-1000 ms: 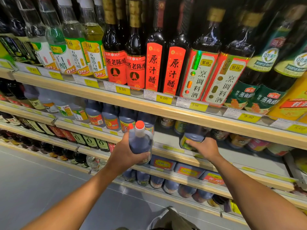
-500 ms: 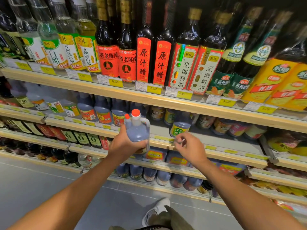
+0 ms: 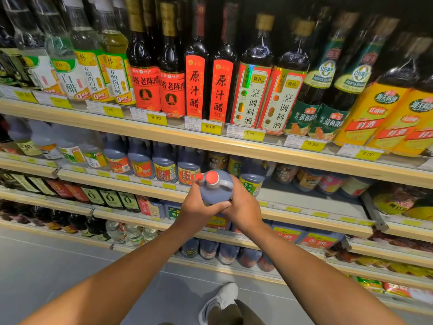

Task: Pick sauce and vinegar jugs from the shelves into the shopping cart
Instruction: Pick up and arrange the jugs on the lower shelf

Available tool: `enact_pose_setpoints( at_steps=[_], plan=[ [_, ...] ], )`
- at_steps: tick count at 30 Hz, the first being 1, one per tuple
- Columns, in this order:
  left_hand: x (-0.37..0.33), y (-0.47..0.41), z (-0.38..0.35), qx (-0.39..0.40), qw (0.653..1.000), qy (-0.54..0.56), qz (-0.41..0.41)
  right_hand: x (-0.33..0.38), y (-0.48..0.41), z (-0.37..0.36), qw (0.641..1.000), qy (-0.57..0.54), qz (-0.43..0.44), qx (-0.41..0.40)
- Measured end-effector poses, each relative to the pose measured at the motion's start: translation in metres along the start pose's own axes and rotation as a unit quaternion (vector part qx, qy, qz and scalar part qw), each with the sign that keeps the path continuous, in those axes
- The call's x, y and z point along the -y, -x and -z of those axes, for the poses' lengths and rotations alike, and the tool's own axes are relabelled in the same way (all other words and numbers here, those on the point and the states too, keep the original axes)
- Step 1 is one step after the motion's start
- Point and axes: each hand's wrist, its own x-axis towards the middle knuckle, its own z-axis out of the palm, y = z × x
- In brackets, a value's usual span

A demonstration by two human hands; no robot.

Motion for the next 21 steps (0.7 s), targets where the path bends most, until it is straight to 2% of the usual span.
enact_pose_setpoints(
  at_steps=[8, 14, 18, 21],
  plan=[
    [0.012, -0.039, -0.002, 0.071, 0.996, -0.044, 0.002, -0.028, -0.039, -0.012, 1.000, -0.002, 0.003, -0.016],
    [0.030, -0.061, -0.004, 0.051, 0.996, -0.057, 0.037, -0.037, -0.060, -0.031, 0.998, 0.028, -0.002, -0.054],
    [0.028, -0.067, 0.000, 0.079, 0.987, -0.129, 0.050, -0.041, -0.068, -0.039, 0.998, -0.013, -0.012, -0.061],
    [0.035, -0.075, -0.002, 0.082, 0.988, -0.103, 0.079, -0.042, -0.071, -0.045, 0.997, -0.033, -0.007, -0.072]
  ],
)
